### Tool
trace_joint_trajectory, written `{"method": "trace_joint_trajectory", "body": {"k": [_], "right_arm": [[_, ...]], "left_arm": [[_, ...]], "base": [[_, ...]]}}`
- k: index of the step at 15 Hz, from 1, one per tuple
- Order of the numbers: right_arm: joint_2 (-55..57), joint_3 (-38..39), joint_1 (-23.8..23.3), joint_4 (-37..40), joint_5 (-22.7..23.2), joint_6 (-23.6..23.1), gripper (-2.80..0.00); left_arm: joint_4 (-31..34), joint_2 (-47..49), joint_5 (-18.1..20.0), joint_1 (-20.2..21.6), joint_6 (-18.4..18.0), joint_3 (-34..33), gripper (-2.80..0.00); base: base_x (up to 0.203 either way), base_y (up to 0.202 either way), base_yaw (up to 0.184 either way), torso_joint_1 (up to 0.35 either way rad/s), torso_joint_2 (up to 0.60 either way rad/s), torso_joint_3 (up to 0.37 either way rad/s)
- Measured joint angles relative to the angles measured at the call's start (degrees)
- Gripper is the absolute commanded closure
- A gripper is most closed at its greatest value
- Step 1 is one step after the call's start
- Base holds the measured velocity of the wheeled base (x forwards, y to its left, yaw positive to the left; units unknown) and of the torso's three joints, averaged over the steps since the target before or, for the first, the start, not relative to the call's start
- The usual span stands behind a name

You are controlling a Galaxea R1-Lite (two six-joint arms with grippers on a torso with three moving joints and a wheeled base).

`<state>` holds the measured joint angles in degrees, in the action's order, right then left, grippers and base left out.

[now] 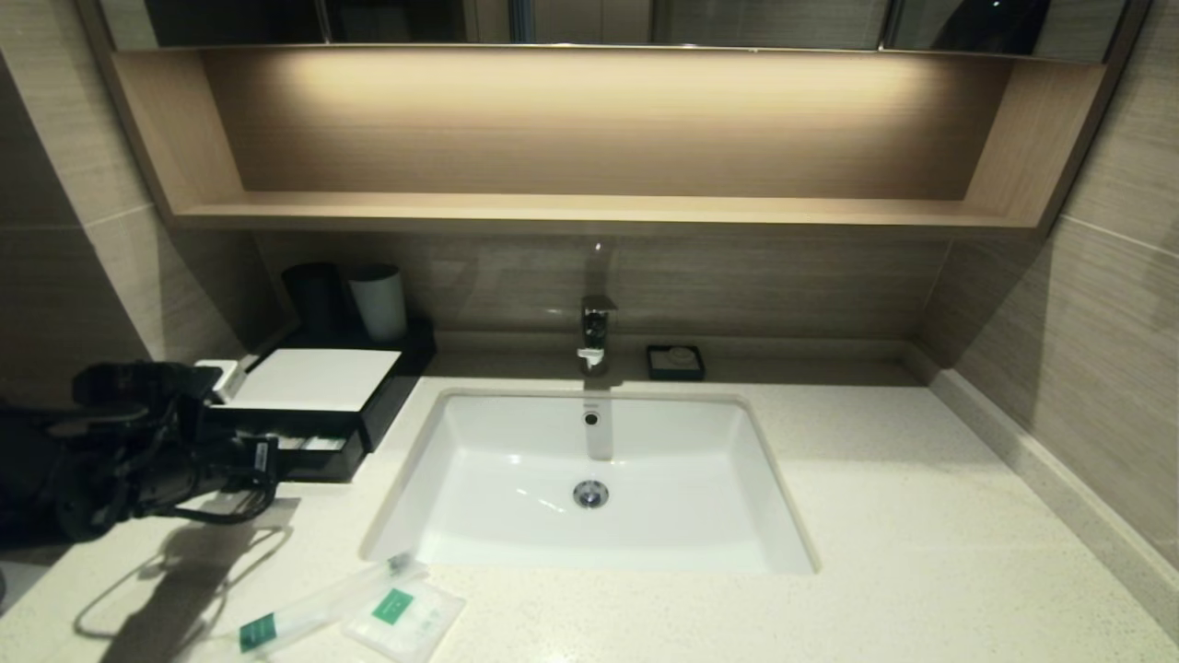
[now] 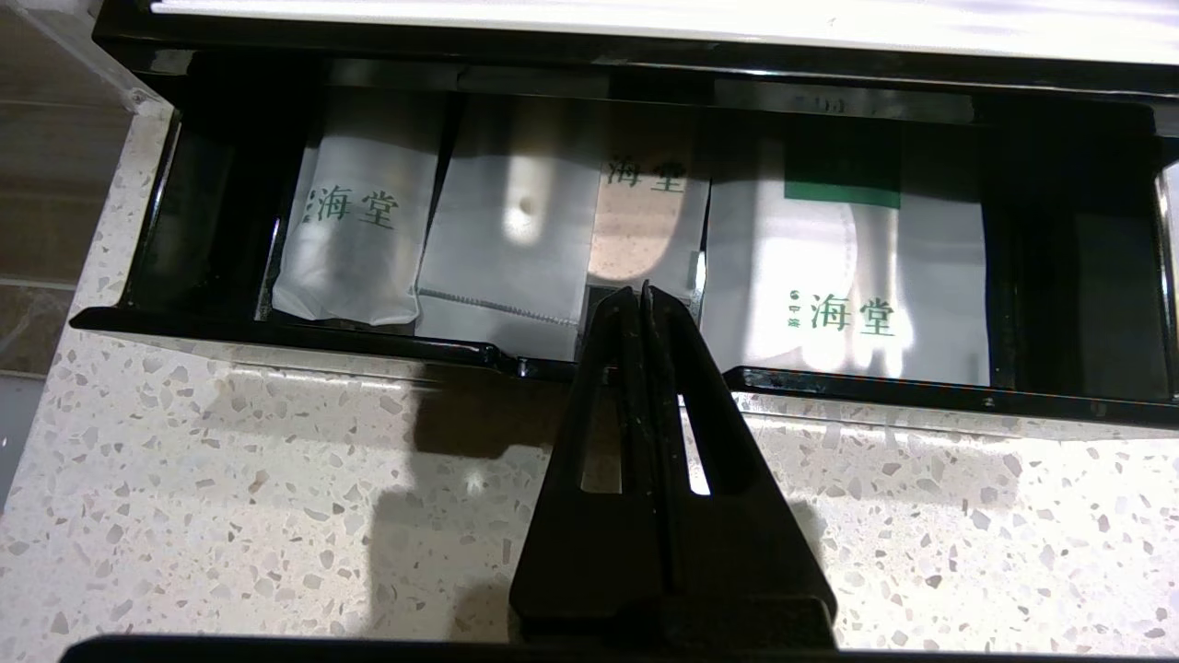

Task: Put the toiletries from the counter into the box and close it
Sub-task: Open the drawer

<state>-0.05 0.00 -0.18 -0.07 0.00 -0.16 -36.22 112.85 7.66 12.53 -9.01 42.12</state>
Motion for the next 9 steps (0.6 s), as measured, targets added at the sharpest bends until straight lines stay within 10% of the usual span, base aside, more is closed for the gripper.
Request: {"method": "trace_joint_trajectory", "body": {"k": [9], "right_arm": [[0.00,0.00,0.00,0.00,0.00,-0.02,0.00]], "left_arm": [[10.52,-4.19,-0.24,0.44,-1.55,1.78,0.00]], "base": [[0.000,0.000,0.000,0.000,0.00,0.000]]}}
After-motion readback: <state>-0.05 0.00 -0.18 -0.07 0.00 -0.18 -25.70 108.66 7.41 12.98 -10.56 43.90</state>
